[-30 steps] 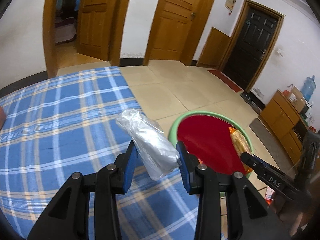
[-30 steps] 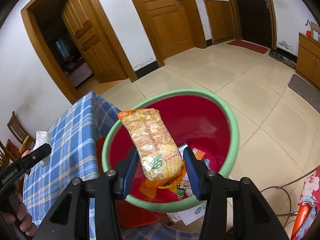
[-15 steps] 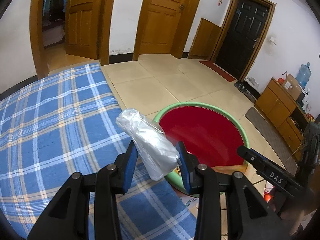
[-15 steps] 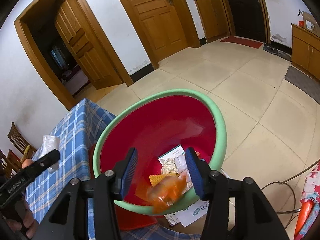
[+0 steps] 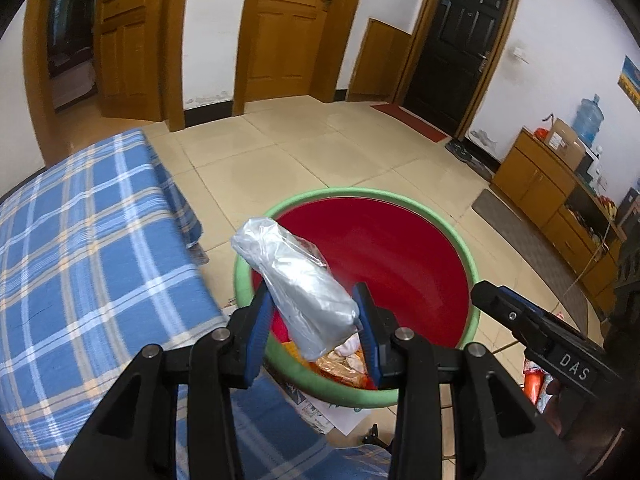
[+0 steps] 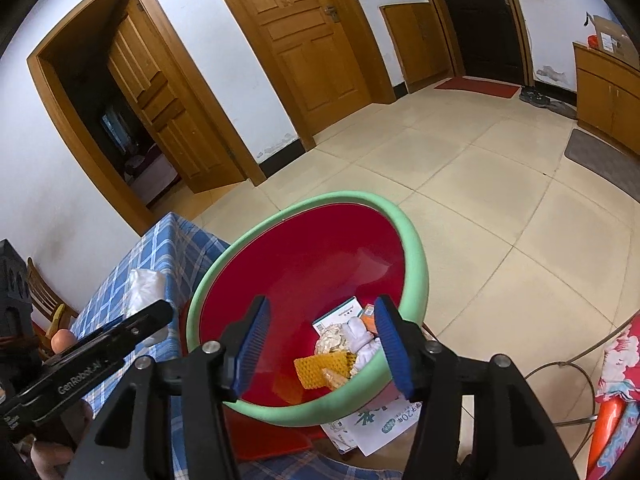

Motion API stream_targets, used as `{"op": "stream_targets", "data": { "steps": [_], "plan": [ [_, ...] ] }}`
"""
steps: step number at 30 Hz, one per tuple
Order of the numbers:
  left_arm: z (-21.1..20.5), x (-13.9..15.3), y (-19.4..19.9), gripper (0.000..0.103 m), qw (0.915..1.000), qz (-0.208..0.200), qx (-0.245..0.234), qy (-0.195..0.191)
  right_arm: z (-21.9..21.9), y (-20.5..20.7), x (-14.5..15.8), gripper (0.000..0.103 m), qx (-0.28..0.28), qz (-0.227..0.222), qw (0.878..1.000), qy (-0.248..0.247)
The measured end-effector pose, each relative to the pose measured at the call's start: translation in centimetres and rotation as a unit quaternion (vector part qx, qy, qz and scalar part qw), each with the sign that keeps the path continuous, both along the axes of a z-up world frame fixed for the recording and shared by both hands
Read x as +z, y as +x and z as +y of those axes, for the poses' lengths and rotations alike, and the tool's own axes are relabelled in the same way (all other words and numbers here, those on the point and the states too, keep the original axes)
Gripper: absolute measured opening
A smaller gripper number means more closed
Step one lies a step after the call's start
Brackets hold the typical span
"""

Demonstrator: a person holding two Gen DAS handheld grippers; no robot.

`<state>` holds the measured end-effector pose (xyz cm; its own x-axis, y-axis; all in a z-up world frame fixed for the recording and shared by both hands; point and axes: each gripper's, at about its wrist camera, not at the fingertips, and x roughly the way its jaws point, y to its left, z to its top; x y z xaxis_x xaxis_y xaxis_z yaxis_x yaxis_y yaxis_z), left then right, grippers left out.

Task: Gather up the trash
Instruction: 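Open both tools to drop the bag and wrapper into the bin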

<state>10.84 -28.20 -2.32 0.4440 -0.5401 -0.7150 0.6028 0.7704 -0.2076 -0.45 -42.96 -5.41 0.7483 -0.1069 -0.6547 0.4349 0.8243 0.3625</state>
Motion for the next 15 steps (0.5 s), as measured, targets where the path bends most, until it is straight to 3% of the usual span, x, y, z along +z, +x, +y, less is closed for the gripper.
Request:
{"op": "stream_targets", "data": {
  "steps": [4,12,15],
  "plan": [
    [-0.7,-0.3,0.0,0.049,0.9999,-0.002,-0.006,0.009,-0.4,-0.5,-0.1,0.062,-0.005,-0.001,1.000,0.002],
    [0.2,-0.2,-0.5,0.052,0.9998,-0.004,0.014,0.017,-0.5,-0.9,0.0,0.066,-0.010,0.000,1.000,-0.001],
    [1.1,0.2,-0.7,0.055,0.9994,-0.006,0.029,0.020,-0.2,-0.9,0.2,0.073,-0.008,0.002,1.000,-0.002]
  ]
}}
